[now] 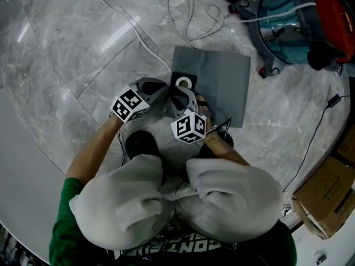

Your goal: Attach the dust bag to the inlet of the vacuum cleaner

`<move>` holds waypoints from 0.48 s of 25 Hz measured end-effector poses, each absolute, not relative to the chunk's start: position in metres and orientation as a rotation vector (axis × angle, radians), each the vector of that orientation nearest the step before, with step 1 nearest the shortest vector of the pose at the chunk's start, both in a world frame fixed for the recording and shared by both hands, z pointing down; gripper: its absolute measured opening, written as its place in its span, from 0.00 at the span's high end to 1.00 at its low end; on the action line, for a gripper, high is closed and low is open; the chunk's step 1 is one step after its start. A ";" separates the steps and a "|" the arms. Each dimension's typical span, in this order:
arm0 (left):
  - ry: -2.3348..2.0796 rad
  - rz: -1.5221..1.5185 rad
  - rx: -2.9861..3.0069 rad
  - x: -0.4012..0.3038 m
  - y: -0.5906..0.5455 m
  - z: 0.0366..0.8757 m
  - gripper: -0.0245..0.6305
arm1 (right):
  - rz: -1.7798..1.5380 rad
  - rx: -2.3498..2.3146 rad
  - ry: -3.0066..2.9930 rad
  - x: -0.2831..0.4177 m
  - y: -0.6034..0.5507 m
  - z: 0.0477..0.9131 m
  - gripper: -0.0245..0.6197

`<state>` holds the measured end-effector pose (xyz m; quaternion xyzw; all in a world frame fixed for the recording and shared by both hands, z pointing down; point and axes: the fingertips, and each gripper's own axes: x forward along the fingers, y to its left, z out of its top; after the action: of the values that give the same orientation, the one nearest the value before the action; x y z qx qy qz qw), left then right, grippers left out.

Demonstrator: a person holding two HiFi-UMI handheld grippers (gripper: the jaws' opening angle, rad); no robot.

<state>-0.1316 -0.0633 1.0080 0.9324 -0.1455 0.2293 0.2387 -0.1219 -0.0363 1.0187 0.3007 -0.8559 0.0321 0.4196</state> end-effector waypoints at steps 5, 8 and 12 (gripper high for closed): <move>-0.370 0.626 2.595 -0.121 -0.064 1.002 0.96 | 0.081 0.888 -2.136 -0.106 -0.046 0.998 0.74; -0.321 0.617 2.635 -0.103 -0.062 0.995 0.96 | 0.104 0.973 -2.140 -0.090 -0.053 0.983 0.74; -0.245 0.595 2.681 -0.076 -0.058 0.985 0.96 | 0.179 1.094 -2.149 -0.065 -0.057 0.965 0.74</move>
<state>-0.0761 -0.0580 0.9852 0.9545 -0.0872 0.2117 0.1910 -0.0653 -0.0567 0.9654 0.4231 -0.8312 0.0694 0.3540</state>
